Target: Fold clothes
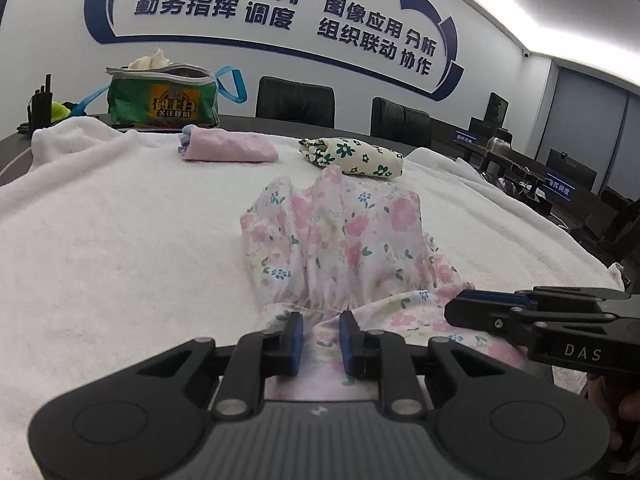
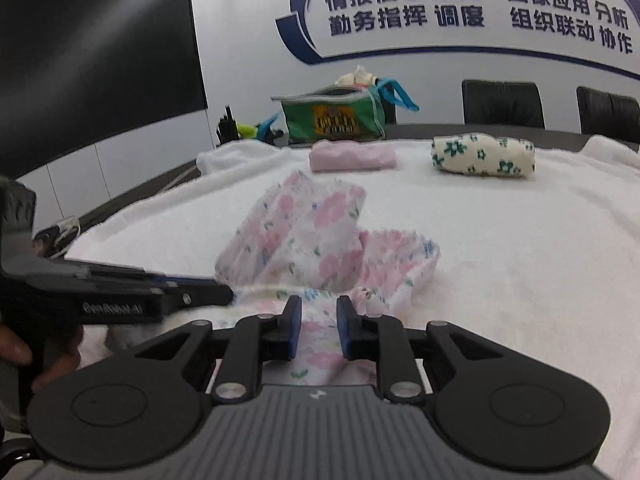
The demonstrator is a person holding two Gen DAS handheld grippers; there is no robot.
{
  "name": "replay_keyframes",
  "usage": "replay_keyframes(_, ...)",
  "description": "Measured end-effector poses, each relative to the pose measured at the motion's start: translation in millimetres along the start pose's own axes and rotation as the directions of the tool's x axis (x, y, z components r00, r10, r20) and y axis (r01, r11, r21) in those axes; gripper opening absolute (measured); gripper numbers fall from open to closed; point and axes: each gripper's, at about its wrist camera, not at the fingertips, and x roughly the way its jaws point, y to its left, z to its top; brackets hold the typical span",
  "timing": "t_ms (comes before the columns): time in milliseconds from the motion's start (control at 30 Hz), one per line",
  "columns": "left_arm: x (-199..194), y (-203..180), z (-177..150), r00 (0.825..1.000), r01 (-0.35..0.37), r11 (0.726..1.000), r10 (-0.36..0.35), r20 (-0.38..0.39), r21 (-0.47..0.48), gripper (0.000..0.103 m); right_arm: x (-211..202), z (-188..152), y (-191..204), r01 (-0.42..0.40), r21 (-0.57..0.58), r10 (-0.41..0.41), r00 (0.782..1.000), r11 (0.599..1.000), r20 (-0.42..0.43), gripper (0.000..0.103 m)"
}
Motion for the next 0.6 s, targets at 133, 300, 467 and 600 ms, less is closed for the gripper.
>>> replay_keyframes(133, -28, 9, 1, 0.993, 0.012, 0.999, -0.008, 0.12, -0.031, 0.016, -10, 3, 0, -0.003, 0.0, 0.003, 0.999, 1.0, 0.038, 0.024)
replay_keyframes(300, -43, 11, 5, 0.989, 0.01, 1.0, -0.009, 0.148, -0.006, 0.017, -26, 6, -1, 0.004, -0.011, -0.003, 0.997, 1.0, 0.075, 0.027)
replay_keyframes(467, -13, 9, -2, 1.0, 0.008, 1.0, -0.007, 0.018, -0.02, 0.017, -11, 0, -10, 0.022, 0.028, -0.022, 1.0, 0.999, -0.01, 0.036)
replay_keyframes(600, -19, 23, 6, 0.999, 0.032, 0.996, -0.03, 0.022, -0.087, 0.017, -14, 0, -16, 0.027, 0.058, -0.027, 1.0, 0.998, -0.006, 0.038)
